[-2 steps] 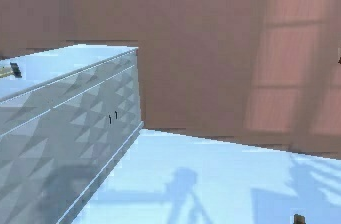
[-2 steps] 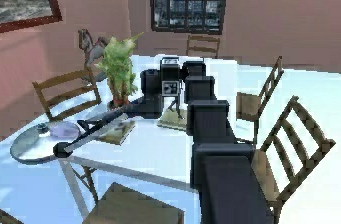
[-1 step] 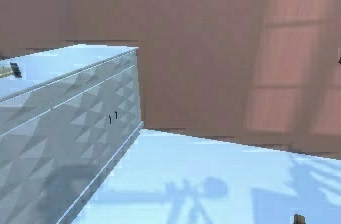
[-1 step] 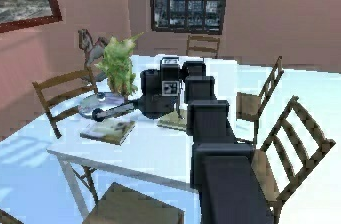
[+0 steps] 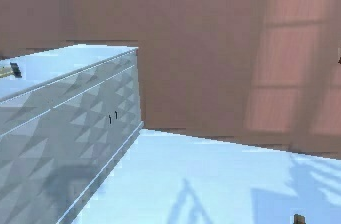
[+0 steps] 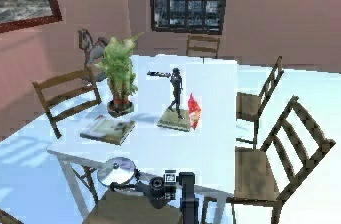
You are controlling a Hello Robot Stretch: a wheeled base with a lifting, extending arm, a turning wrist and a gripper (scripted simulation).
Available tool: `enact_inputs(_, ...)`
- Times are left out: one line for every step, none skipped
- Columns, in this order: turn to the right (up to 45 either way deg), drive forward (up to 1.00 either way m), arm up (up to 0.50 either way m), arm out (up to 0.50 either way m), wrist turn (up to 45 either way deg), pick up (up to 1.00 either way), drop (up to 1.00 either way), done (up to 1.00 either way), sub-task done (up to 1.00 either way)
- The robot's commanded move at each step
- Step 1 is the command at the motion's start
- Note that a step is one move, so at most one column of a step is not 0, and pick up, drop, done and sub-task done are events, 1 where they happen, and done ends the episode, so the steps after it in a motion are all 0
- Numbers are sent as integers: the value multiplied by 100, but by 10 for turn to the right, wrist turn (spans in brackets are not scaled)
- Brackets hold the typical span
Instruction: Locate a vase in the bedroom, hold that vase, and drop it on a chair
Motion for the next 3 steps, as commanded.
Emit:
enact_inputs(0,0,-32,0,0,0,0,0,0)
enact_inputs(0,0,0,0,0,0,100,0,0)
enact_inputs(0,0,10,0,0,0,0,0,0)
